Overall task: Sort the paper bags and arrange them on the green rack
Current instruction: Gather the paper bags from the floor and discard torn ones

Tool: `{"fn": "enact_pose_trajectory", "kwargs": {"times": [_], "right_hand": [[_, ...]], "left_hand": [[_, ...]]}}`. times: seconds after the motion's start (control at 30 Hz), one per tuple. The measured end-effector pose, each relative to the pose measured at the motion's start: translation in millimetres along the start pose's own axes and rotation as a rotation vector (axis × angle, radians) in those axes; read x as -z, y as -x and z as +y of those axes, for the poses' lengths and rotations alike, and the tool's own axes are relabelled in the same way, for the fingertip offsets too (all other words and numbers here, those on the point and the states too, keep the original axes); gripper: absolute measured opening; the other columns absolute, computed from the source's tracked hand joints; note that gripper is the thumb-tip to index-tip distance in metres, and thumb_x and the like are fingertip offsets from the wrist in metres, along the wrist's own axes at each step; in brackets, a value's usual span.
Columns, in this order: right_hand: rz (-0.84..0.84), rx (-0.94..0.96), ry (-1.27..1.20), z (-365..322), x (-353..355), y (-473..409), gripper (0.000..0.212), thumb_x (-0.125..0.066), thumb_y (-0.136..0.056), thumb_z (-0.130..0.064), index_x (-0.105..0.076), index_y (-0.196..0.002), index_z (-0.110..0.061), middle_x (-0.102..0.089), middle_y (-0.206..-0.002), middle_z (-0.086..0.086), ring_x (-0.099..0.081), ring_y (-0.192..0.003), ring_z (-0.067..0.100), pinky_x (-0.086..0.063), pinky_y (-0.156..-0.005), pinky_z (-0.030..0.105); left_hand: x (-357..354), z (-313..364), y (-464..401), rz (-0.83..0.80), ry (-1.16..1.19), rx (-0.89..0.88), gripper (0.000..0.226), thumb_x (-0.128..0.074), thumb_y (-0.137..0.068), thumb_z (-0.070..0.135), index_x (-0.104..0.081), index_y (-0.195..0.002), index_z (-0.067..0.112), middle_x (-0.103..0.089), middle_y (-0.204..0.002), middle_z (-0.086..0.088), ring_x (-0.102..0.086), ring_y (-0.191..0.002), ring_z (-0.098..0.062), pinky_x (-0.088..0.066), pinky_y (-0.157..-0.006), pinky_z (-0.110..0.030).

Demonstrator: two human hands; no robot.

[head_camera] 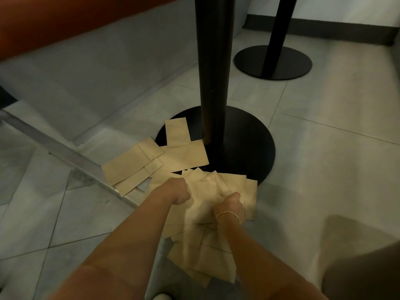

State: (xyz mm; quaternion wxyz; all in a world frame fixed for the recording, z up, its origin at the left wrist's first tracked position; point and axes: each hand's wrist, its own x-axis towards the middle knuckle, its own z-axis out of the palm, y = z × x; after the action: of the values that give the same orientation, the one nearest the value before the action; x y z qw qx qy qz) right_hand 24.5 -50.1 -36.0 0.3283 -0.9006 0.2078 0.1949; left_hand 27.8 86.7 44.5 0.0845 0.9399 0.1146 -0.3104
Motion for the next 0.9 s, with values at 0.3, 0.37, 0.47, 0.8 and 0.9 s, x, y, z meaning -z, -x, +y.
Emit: {"fn": "enact_pose_trajectory", "kwargs": {"times": [0.3,0.37,0.47,0.8,0.9], "right_hand": [[0.104,0.358,0.095,8,-2,2,0.033,-0.045,-0.091,-0.006,-0.044,-0.123,-0.015,-0.051,-0.12,0.008,-0.047,-0.11,0.025,-0.042,-0.093,0.033],[0.052,0.44,0.189,8,0,0,0.042,-0.049,-0.091,-0.012,-0.04,-0.132,-0.017,-0.044,-0.127,0.006,-0.042,-0.114,0.023,-0.039,-0.097,0.03],[-0.01,0.448,0.259,10,0,-2,0.048,-0.057,-0.087,-0.023,-0.04,-0.132,-0.019,-0.041,-0.127,0.006,-0.041,-0.113,0.022,-0.039,-0.096,0.029],[-0.089,0.335,0.379,15,10,-6,0.035,-0.053,-0.091,-0.035,-0.059,-0.116,-0.011,-0.056,-0.116,0.008,-0.05,-0.108,0.024,-0.043,-0.092,0.03],[-0.129,0.295,0.278,8,25,-1,0.026,-0.051,-0.092,-0.024,-0.058,-0.114,-0.011,-0.062,-0.112,0.008,-0.058,-0.104,0.024,-0.048,-0.087,0.029]], "left_hand": [[-29,19,-21,0.137,-0.079,-0.181,0.074,-0.07,-0.078,0.022,-0.029,-0.139,0.018,-0.038,-0.138,-0.009,-0.036,-0.129,-0.028,-0.042,-0.1,-0.04],[-39,20,-26,0.179,-0.176,-0.18,0.076,-0.072,-0.076,0.023,-0.028,-0.138,0.014,-0.036,-0.137,-0.01,-0.03,-0.129,-0.027,-0.04,-0.099,-0.037],[-45,13,-31,0.287,-0.29,-0.175,0.074,-0.071,-0.077,0.026,-0.03,-0.137,0.012,-0.038,-0.135,-0.009,-0.032,-0.127,-0.026,-0.038,-0.101,-0.034],[-42,4,-34,0.263,-0.403,-0.164,0.038,-0.052,-0.091,0.02,-0.05,-0.129,0.024,-0.056,-0.124,-0.007,-0.04,-0.122,-0.024,-0.036,-0.098,-0.034],[-33,1,-30,0.267,-0.397,-0.146,0.039,-0.051,-0.091,0.021,-0.052,-0.13,0.026,-0.055,-0.124,-0.005,-0.043,-0.121,-0.023,-0.037,-0.098,-0.032]]}}
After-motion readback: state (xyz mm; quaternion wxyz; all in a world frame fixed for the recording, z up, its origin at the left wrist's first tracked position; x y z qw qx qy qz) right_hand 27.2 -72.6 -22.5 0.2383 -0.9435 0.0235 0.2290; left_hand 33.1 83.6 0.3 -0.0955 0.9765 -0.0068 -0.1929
